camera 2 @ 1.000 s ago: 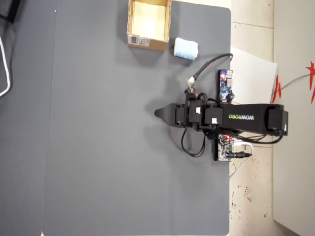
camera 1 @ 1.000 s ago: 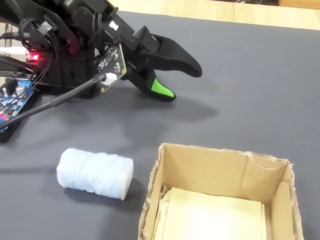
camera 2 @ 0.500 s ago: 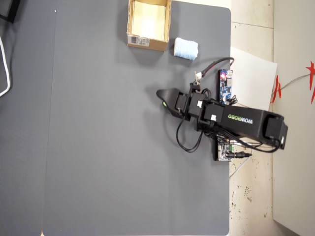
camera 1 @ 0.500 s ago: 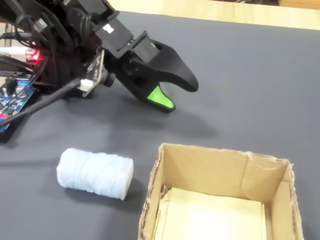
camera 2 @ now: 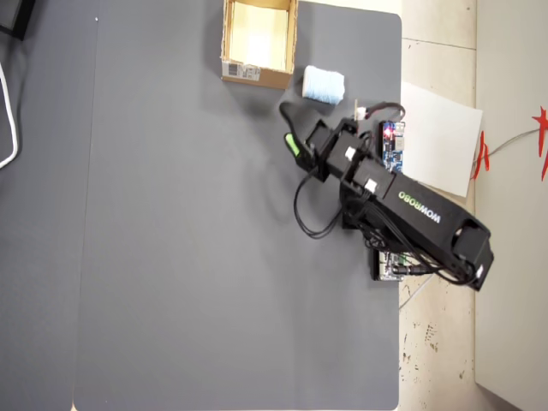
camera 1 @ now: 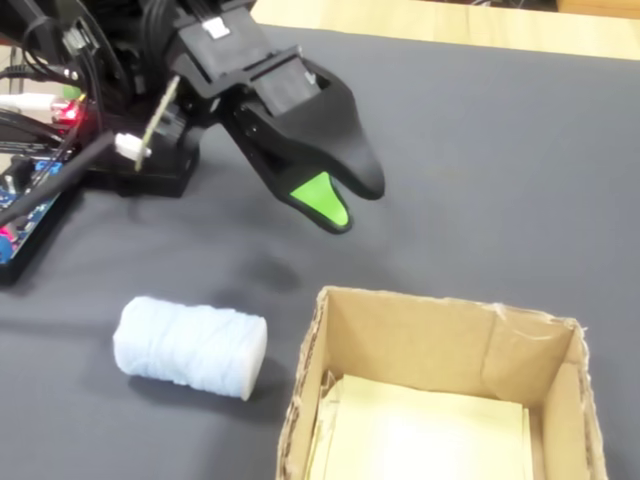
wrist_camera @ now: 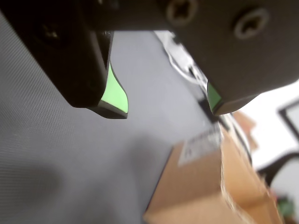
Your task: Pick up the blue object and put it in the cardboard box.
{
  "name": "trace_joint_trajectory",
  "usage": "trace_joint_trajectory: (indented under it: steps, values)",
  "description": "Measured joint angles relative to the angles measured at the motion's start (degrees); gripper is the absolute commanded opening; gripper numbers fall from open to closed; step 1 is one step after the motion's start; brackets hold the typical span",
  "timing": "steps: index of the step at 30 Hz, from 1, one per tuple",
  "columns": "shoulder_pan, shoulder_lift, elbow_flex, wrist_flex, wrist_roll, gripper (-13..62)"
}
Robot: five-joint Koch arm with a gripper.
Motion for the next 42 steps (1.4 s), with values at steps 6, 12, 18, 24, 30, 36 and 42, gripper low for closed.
trace_joint_trajectory:
  steps: [6,12,18,24,30,36,42]
  values:
    - [7.5,0.0,-7.0,13.1,-1.1,33.5]
    - [15.8,-2.5,-13.6,25.6,-1.3,33.0]
    - [21.9,-12.7,-21.1,29.4,-1.2,33.0]
    - [26.6,-24.8,-28.0,28.8,-1.2,33.0]
    - [29.2,-31.3,-28.2,29.4,-1.1,33.0]
    - [30.5,-36.7,-28.3,28.6,-1.0,32.9]
    - [32.0,-40.4,-29.0,28.4,-1.3,29.6]
